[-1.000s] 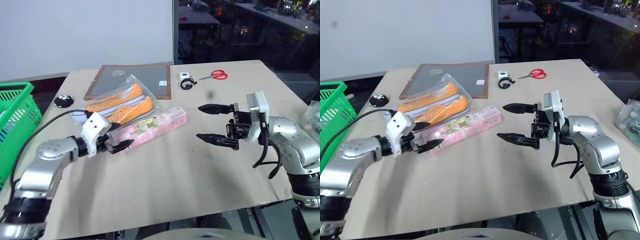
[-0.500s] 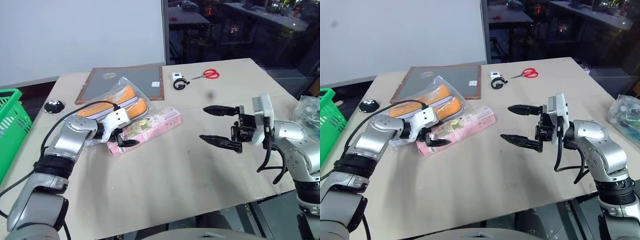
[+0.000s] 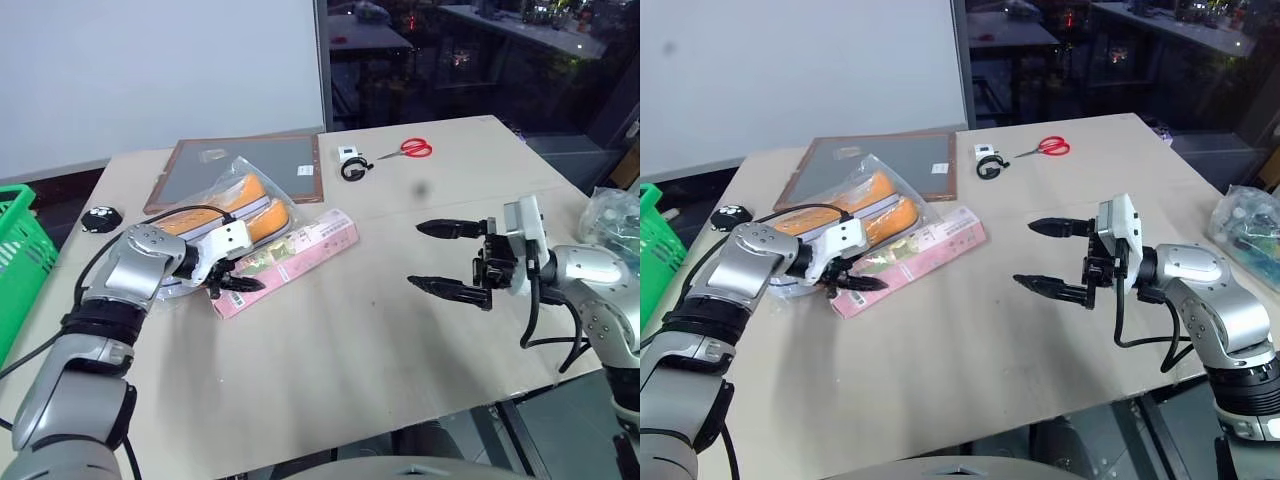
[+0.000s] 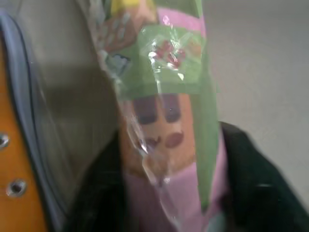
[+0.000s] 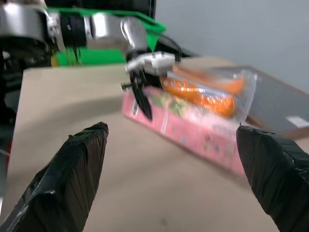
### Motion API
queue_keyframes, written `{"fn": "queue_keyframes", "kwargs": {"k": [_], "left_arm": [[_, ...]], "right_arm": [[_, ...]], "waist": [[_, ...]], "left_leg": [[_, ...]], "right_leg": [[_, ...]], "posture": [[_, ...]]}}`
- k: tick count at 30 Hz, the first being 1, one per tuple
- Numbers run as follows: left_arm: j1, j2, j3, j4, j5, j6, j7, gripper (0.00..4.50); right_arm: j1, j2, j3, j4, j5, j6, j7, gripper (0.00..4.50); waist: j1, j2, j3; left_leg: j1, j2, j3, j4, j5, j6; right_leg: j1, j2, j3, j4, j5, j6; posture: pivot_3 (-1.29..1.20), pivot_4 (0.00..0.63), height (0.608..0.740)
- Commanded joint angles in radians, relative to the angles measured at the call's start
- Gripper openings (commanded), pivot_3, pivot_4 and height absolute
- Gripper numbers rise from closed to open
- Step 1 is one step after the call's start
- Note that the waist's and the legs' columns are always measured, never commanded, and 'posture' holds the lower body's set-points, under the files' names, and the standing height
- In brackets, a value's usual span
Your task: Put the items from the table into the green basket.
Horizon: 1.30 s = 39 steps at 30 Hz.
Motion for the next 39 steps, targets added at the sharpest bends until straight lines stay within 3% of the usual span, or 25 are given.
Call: {"fn": "queue_keyframes", "kwargs": {"k": [1, 6, 13, 19, 25, 31, 39], "left_arm": [[0.026, -0.015, -0.005, -0.011, 0.009, 0.004, 0.007, 0.47], [0.045, -0.030, 0.061, -0.057, -0.030, 0.008, 0.045, 0.38], [0.008, -0.045, 0.364, -0.248, -0.214, 0.256, 0.255, 0.38], [0.049, 0.061, 0.597, -0.379, -0.217, 0.387, 0.483, 0.38], [0.291, 0.268, 0.834, -0.315, -0.041, 0.294, 0.664, 0.38], [0.492, 0.340, 1.030, -0.217, 0.053, 0.201, 0.740, 0.38], [0.612, 0.367, 1.069, -0.048, 0.090, 0.050, 0.775, 0.38]], "right_arm": [[-0.011, -0.009, -0.017, -0.009, 0.001, -0.003, -0.001, 4.50], [-0.019, -0.004, -0.013, -0.004, -0.008, -0.002, -0.002, 4.50], [-0.040, 0.014, -0.020, 0.014, 0.003, -0.031, 0.020, 4.50], [-0.078, 0.031, -0.005, 0.051, 0.005, -0.042, 0.056, 4.50], [-0.157, 0.092, 0.017, 0.092, 0.042, -0.018, 0.071, 4.50], [-0.220, 0.133, 0.042, 0.153, 0.058, -0.012, 0.130, 4.50], [-0.301, 0.202, 0.053, 0.224, 0.069, -0.005, 0.153, 4.50]], "waist": [[0.001, 0.002, -0.001], [0.001, 0.002, -0.001], [0.018, -0.005, 0.003], [0.000, -0.006, 0.004], [0.004, -0.005, 0.004], [0.058, -0.009, 0.005], [0.123, -0.009, 0.005]], "left_leg": [[0.000, 0.000, 0.000, 0.000, 0.000, 0.000], [0.001, 0.000, 0.000, 0.000, 0.000, 0.000], [-0.001, 0.001, -0.001, 0.001, 0.000, 0.000], [0.000, 0.003, -0.001, -0.001, 0.000, 0.000], [0.001, 0.004, 0.000, -0.008, 0.000, 0.000], [0.001, 0.004, -0.002, -0.008, 0.000, -0.001], [0.000, 0.004, -0.005, -0.009, 0.000, -0.001]], "right_leg": [[0.000, 0.000, 0.000, 0.000, 0.000, 0.000], [0.001, 0.000, 0.001, 0.000, 0.000, 0.000], [0.000, 0.001, 0.000, 0.000, 0.000, 0.000], [-0.002, 0.002, -0.001, 0.000, 0.001, -0.001], [-0.005, 0.002, 0.000, 0.000, 0.002, -0.004], [-0.005, 0.002, -0.003, -0.001, 0.002, -0.003], [-0.004, 0.002, -0.006, 0.000, 0.000, -0.001]], "posture": [[0.03, 0.000, 0.740], [0.04, 0.000, 0.740], [0.06, 0.000, 0.740], [0.10, 0.000, 0.740], [0.18, 0.000, 0.740], [0.25, 0.000, 0.740], [0.30, 0.000, 0.740]]}}
